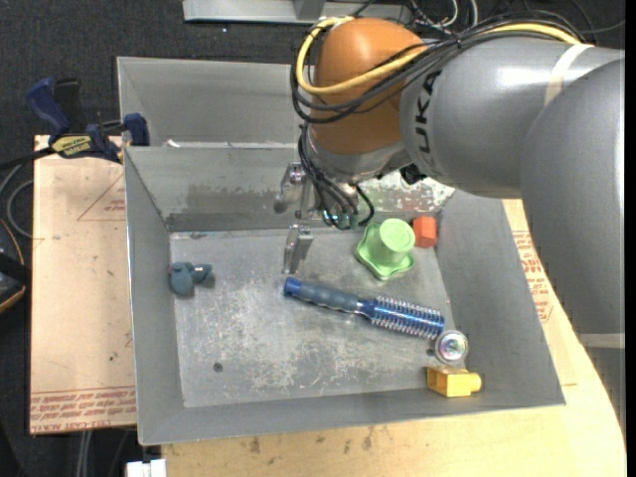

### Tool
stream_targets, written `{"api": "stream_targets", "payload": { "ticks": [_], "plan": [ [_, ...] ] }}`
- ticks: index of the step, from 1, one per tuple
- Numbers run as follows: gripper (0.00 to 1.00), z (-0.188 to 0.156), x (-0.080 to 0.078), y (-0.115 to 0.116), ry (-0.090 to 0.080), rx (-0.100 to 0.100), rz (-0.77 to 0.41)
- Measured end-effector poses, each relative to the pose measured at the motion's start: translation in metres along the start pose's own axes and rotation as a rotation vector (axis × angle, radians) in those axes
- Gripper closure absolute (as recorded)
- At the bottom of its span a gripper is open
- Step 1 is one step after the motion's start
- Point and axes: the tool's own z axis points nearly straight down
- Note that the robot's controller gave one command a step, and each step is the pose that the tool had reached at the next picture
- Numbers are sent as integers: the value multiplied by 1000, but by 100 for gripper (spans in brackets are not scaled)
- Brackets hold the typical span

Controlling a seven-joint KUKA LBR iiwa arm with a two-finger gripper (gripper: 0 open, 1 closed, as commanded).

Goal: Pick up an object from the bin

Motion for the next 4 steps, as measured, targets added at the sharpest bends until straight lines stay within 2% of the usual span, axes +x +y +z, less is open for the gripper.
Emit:
{"api": "stream_targets", "payload": {
  "ticks": [1, 2, 3, 4],
  "plan": [
    [0, 103, 61, -32, -18, -6, 176],
    [100, 99, 59, -31, -21, -7, 175],
    [100, -14, 77, -5, -15, -4, 178],
    [100, -67, 70, 6, -14, -4, 185]
  ]
}}
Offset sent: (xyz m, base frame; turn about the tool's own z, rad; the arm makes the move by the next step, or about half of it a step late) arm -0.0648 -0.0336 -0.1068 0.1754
